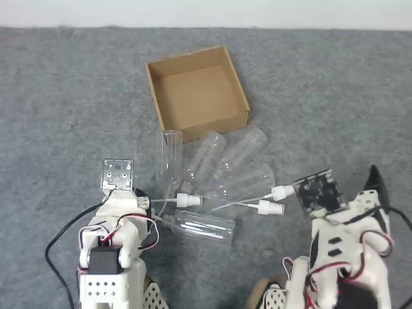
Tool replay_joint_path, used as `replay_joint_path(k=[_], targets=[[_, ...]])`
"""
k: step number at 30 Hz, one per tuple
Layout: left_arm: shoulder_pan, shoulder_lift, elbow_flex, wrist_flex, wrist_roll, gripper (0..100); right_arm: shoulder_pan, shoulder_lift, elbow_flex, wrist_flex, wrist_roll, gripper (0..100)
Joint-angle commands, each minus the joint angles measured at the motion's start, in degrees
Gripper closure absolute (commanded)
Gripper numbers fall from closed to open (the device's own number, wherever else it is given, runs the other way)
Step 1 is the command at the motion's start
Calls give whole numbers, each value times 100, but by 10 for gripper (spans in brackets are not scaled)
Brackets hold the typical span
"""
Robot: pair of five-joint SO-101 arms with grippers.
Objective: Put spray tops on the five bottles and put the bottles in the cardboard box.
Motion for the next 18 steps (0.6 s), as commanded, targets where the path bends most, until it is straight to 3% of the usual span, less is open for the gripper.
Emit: replay_joint_path(k=[1,9,18], targets=[[-9,-88,-66,44,44,988,-321,1007,-897,321,-343,801],[-9,-88,-66,44,44,988,-848,1534,-1600,576,-844,801],[-9,-88,-66,44,44,988,-1516,2264,-1626,963,-853,801]])
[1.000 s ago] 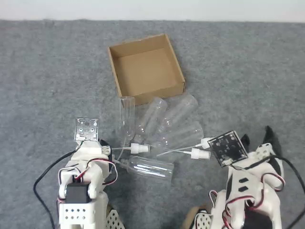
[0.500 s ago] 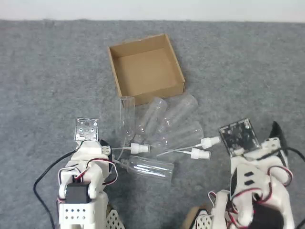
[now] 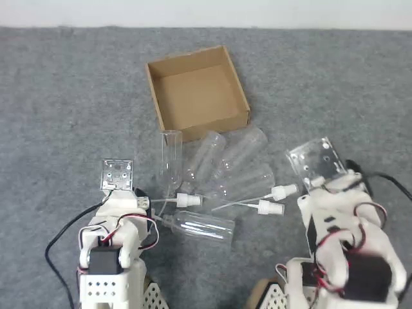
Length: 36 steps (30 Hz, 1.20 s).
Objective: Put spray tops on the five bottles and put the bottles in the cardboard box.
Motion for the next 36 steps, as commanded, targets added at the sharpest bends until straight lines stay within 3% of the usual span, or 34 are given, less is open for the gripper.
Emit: replay_joint_path(k=[1,19,31,36], targets=[[-9,-88,-66,44,44,988,-488,470,-334,163,-79,801],[-9,-88,-66,44,44,988,-3073,602,-290,251,-44,801],[-9,-88,-66,44,44,988,-3169,664,-290,251,-44,801],[-9,-88,-66,44,44,988,-3169,1525,-290,154,-26,801]])
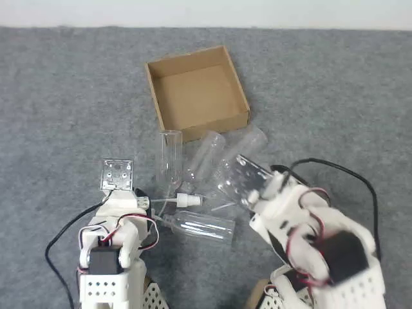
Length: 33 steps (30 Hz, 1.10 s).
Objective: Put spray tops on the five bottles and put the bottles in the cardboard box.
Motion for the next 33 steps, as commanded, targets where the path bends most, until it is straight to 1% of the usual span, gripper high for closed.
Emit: replay_joint_path(k=[1,6,15,18,24,29,33], targets=[[-9,-88,-66,44,44,988,-40,971,-308,-110,-9,801],[-9,-88,-66,44,44,988,-40,1648,-334,-514,246,800],[-9,-88,-66,44,44,988,-84,1921,-308,-1051,352,800],[-9,-88,-66,44,44,988,-321,1921,-308,-1068,615,800],[-9,-88,-66,44,44,988,-1033,1930,-334,-1042,844,800],[-9,-88,-66,44,44,988,-1323,1965,-325,-1068,853,800],[-9,-88,-66,44,44,988,-1358,2378,-325,-1200,1020,800]])
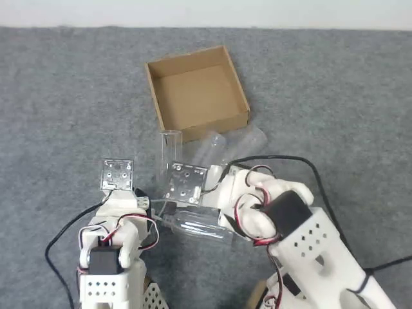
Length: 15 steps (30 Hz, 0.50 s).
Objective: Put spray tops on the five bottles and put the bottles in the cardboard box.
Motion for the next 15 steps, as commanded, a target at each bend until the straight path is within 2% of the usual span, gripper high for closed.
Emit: replay_joint_path(k=[1,11,15], targets=[[-9,-88,-66,44,44,988,-57,567,-334,-330,237,800],[-9,-88,-66,44,44,988,-13,1877,-343,-875,527,800],[-9,-88,-66,44,44,988,215,2202,-343,-1086,580,800]])
